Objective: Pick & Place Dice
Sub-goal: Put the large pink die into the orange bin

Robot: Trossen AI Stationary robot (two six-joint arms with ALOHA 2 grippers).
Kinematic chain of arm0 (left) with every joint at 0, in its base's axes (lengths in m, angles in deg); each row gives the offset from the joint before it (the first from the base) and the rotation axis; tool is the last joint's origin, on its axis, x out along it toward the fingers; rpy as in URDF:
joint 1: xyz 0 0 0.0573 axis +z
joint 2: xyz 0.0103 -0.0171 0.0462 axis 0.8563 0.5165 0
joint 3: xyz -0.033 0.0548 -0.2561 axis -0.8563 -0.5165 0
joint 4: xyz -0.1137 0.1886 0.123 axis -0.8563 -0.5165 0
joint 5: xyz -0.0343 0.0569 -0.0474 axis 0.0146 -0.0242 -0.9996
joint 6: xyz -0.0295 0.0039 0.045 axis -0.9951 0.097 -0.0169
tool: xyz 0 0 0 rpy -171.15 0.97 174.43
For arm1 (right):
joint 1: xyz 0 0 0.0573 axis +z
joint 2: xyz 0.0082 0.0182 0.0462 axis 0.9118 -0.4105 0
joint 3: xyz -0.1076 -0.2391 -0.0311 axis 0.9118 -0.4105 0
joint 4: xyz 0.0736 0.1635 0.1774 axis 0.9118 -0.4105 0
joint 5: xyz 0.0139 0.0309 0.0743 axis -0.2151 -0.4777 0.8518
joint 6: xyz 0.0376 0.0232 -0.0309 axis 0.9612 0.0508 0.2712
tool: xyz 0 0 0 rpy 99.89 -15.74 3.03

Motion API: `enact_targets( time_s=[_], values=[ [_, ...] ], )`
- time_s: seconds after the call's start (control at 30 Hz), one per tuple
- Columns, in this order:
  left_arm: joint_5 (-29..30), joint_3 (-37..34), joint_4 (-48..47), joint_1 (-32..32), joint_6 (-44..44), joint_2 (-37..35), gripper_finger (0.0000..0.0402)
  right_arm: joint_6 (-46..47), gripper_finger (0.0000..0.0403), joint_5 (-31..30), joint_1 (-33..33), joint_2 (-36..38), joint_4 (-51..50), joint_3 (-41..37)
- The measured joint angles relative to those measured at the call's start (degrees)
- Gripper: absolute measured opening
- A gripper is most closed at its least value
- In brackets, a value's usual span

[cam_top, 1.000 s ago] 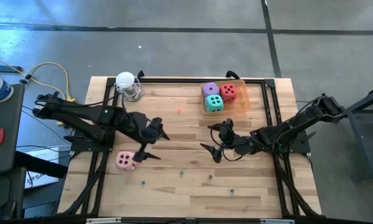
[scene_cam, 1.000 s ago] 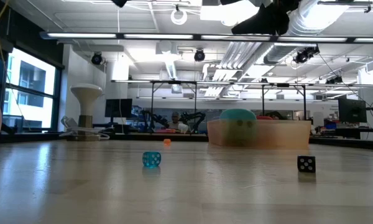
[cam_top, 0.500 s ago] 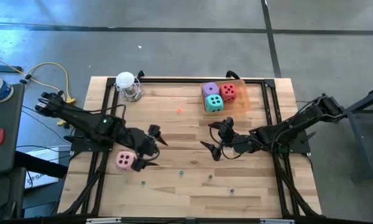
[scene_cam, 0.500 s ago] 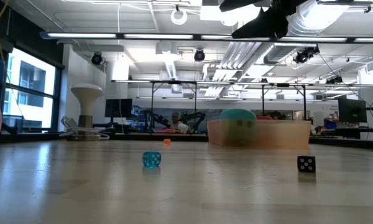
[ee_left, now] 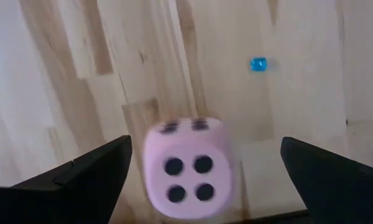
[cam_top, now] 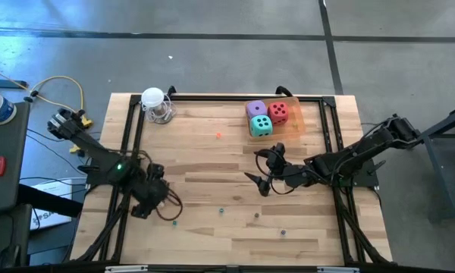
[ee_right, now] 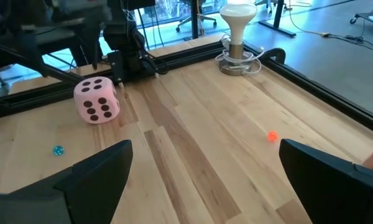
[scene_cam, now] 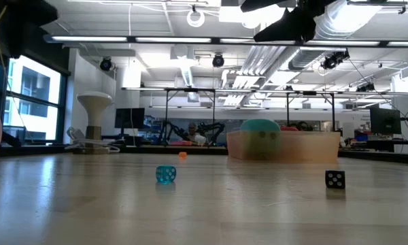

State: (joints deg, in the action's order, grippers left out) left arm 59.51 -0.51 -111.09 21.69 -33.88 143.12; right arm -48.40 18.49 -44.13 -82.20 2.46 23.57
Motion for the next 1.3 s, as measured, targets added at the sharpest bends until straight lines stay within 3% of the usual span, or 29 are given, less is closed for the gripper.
enact_targets(
  time_s=[0.23, 0.67, 0.8, 1.3],
  values=[
    [3.2, -3.5, -0.2, -4.6, -10.2, 0.0, 0.04, 0.1, 0.0398, 0.0, 0.0, 0.0, 0.1, 0.0],
    [1.3, -6.3, -1.8, -5.0, -22.4, 0.1, 0.04, 0.0, 0.0398, 0.0, 0.0, 0.0, 0.1, 0.0],
    [-3.3, -9.3, -1.7, -5.0, -22.2, 0.1, 0.04, 0.0, 0.0398, 0.0, 0.0, 0.0, 0.1, 0.0],
    [-3.4, -12.4, -1.0, -5.0, -19.1, 0.1, 0.04, 0.0, 0.0398, 0.0, 0.0, 0.0, 0.1, 0.0]
  ],
)
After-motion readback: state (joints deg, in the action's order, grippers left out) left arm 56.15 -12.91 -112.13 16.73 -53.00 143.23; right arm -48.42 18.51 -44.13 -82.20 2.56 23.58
